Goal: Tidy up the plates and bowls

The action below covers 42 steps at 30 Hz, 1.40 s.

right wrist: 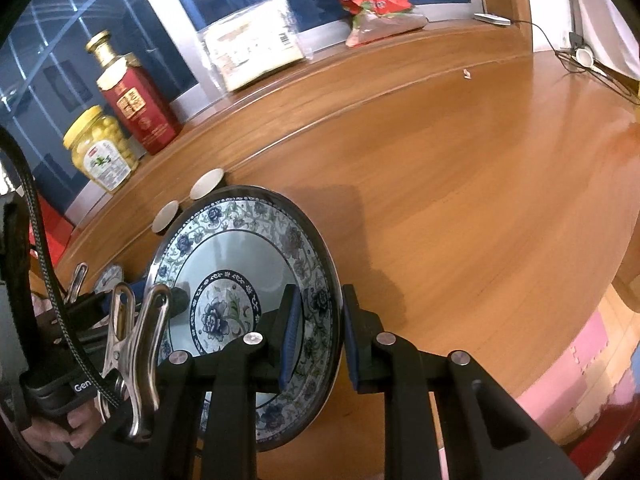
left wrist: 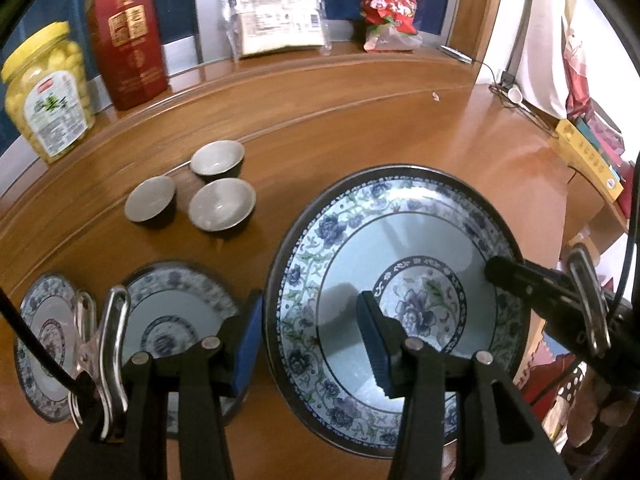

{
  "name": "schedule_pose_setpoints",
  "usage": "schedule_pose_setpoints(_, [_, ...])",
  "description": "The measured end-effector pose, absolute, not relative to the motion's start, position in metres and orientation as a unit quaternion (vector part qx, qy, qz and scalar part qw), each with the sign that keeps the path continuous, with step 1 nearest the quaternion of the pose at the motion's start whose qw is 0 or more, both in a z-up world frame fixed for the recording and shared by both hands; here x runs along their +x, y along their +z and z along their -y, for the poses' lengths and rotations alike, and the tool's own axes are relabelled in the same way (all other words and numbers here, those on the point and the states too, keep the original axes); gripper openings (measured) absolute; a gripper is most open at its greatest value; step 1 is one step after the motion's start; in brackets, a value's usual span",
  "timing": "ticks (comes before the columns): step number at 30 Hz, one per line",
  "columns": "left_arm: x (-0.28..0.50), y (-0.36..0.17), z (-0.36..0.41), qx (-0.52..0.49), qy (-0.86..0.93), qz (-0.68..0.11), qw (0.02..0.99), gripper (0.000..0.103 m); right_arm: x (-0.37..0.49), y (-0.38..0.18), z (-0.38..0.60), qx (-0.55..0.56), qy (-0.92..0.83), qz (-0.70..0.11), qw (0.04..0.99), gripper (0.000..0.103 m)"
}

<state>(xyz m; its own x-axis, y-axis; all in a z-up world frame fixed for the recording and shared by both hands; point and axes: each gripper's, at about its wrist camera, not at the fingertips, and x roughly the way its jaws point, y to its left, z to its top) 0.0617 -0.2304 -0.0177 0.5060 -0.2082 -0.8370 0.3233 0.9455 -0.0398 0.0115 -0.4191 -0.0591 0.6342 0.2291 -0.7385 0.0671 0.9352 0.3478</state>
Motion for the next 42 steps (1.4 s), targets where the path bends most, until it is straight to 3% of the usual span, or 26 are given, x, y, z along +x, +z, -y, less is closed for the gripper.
schedule_pose_setpoints(16, [0.092,-0.04,0.282,0.051,-0.127,-0.501,0.855,0.049,0.053,-0.081,0.472,0.164,0.064,-0.448,0.876,0.022])
schedule_pose_setpoints(42, [0.11,-0.063,0.292,0.041,-0.106,-0.533,0.838,0.049,0.075,-0.111,0.483,0.16,0.072,-0.478,0.861,0.022])
